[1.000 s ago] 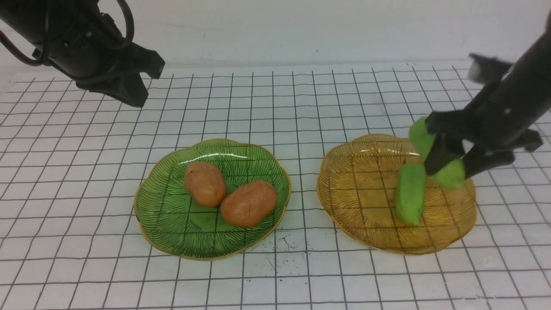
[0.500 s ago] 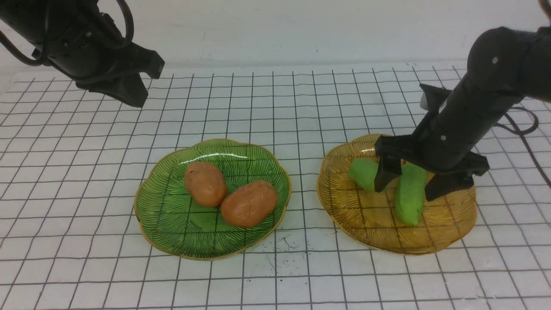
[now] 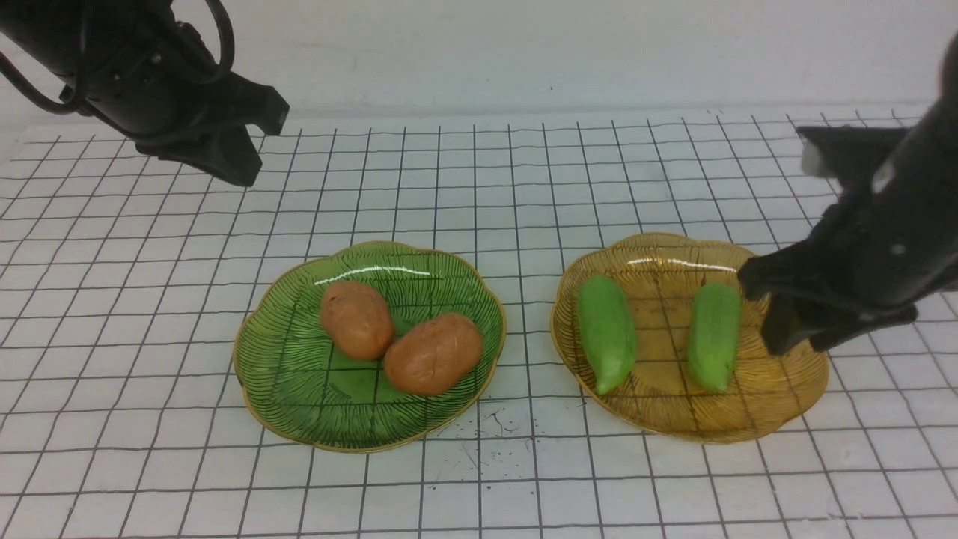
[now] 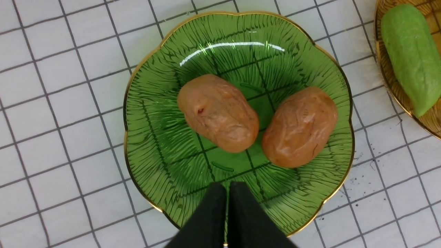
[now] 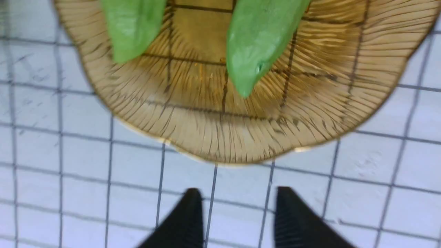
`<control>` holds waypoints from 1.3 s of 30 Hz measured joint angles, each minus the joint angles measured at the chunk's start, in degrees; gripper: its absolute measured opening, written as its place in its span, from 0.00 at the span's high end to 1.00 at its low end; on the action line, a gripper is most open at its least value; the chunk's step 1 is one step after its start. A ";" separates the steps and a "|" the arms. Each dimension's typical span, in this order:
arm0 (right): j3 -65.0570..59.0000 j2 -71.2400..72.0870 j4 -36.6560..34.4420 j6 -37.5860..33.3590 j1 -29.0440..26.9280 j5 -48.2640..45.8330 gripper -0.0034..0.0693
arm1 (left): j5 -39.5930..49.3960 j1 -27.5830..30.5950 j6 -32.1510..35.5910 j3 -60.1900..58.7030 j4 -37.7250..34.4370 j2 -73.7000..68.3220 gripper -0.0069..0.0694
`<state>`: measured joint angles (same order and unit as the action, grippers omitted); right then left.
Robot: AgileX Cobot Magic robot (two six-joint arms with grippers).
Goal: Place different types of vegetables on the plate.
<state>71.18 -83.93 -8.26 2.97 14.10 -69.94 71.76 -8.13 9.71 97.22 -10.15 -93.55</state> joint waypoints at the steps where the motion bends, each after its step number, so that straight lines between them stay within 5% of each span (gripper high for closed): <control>1: -1.19 2.91 0.08 -0.24 0.00 -0.09 0.79 | 0.00 0.00 0.00 0.00 -0.09 0.00 0.92; 5: -7.95 18.40 0.69 -0.42 0.00 -0.64 0.95 | 0.00 0.00 0.00 0.00 -0.38 0.00 0.92; 8: -15.81 32.80 0.98 -0.42 0.00 3.52 0.97 | 0.00 0.00 0.00 0.00 -0.43 0.00 0.92; 16: -40.59 61.40 0.07 -3.46 0.00 37.39 0.97 | 0.00 0.00 0.00 0.00 -1.01 0.00 0.92; 24: -46.19 63.70 0.07 -7.92 0.00 47.43 0.97 | 0.00 0.00 0.00 0.00 -1.25 0.00 0.92; 39: -46.22 63.70 0.07 -8.07 0.00 45.98 0.97 | 0.00 0.00 0.00 0.00 -1.27 0.00 0.92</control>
<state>24.96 -20.24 -8.19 -5.11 14.10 -23.95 71.76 -8.13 9.71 97.22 -11.42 -93.55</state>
